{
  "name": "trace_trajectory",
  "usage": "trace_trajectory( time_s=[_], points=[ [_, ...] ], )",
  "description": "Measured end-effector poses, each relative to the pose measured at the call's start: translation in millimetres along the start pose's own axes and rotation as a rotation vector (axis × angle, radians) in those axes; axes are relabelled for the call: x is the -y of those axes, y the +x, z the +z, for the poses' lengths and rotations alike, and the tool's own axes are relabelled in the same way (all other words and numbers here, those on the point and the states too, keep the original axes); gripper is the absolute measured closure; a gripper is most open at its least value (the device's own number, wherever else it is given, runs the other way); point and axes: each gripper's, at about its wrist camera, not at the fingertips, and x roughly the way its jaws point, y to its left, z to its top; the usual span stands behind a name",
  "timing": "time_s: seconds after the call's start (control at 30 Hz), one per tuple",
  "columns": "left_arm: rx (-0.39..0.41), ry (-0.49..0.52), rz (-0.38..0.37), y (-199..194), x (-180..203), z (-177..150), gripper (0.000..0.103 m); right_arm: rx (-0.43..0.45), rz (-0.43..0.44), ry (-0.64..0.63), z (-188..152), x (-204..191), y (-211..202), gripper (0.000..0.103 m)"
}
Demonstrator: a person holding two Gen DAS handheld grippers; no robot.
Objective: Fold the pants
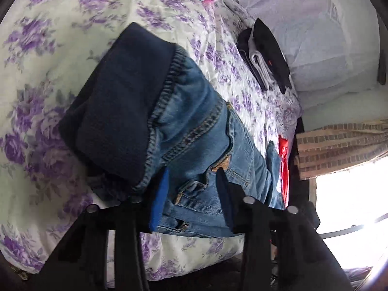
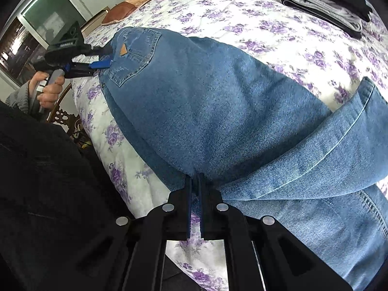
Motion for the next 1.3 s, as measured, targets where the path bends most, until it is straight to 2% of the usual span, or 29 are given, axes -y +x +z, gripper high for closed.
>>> trace_trajectory(
  time_s=[0.07,0.13,0.23,0.27,0.3,0.37,0.47,0.57,0.63,0.7,0.77,0.83,0.87,0.9,0.93,0.97,1.03,1.2,1.3],
  points=[
    [0.009,-0.063,-0.063,-6.1,-12.5,-1.6,0.069,0.009,0.041,0.055,-0.7,5.1,-5.5,0.093],
    [0.008,-0.086,-0.077,-8.3,-20.1,-2.3,0.075,0.032,0.090,0.096,1.4,8.4,-20.2,0.083],
    [0.011,-0.085,-0.068,-7.5,-20.6,-2.4,0.077,0.176,0.074,0.152,12.1,17.8,-65.0,0.073],
    [0.015,-0.082,-0.062,-7.1,-20.1,-2.7,0.077,0.223,0.039,0.192,17.2,25.5,-78.1,0.060],
    [0.021,-0.078,-0.056,-7.2,-19.1,-3.2,0.077,0.268,-0.030,0.240,23.8,35.0,-88.8,0.038],
    [0.034,-0.072,-0.053,-8.4,-18.9,-5.7,0.077,0.327,-0.227,0.342,38.4,55.6,-99.1,0.019],
    [0.047,-0.081,-0.065,-8.6,-23.8,-6.3,0.077,0.284,-0.493,0.420,62.5,80.4,-83.5,0.018],
    [0.049,-0.092,-0.072,-9.9,-25.6,-5.2,0.077,0.214,-0.645,0.512,79.7,102.5,-55.4,0.015],
    [0.052,-0.092,-0.065,-10.5,-24.9,-5.2,0.077,0.143,-0.695,0.583,83.3,113.7,-37.5,0.015],
    [0.056,-0.091,-0.061,-11.3,-24.4,-5.6,0.076,0.128,-0.694,0.567,80.9,113.3,-22.3,0.015],
    [0.058,-0.092,-0.060,-11.7,-24.4,-6.0,0.076,0.124,-0.731,0.497,82.3,108.1,-11.4,0.016],
    [0.058,-0.094,-0.060,-12.4,-25.0,-6.5,0.076,0.138,-0.751,0.467,81.1,108.9,-9.5,0.027],
    [0.056,-0.095,-0.059,-12.0,-24.1,-6.8,0.076,0.146,-0.724,0.500,77.8,115.9,-11.7,0.054],
    [0.053,-0.095,-0.058,-12.0,-24.2,-6.4,0.076,0.171,-0.654,0.564,69.3,125.9,-17.5,0.079],
    [0.050,-0.095,-0.056,-11.7,-24.2,-6.6,0.076,0.232,-0.544,0.645,56.6,136.9,-27.3,0.083],
    [0.044,-0.096,-0.054,-11.7,-24.4,-6.2,0.076,0.284,-0.470,0.715,43.5,145.8,-37.5,0.087],
    [0.034,-0.095,-0.051,-9.6,-22.5,-5.6,0.076,0.381,-0.376,0.798,20.4,151.7,-57.6,0.092],
    [0.001,-0.087,-0.050,-7.4,-21.0,-3.4,0.076,0.613,-0.263,0.924,-41.5,135.5,-118.2,0.097],
    [-0.018,-0.082,-0.050,-6.4,-20.7,-2.4,0.076,0.733,-0.214,1.018,-95.1,120.9,-148.6,0.097]
  ],
)
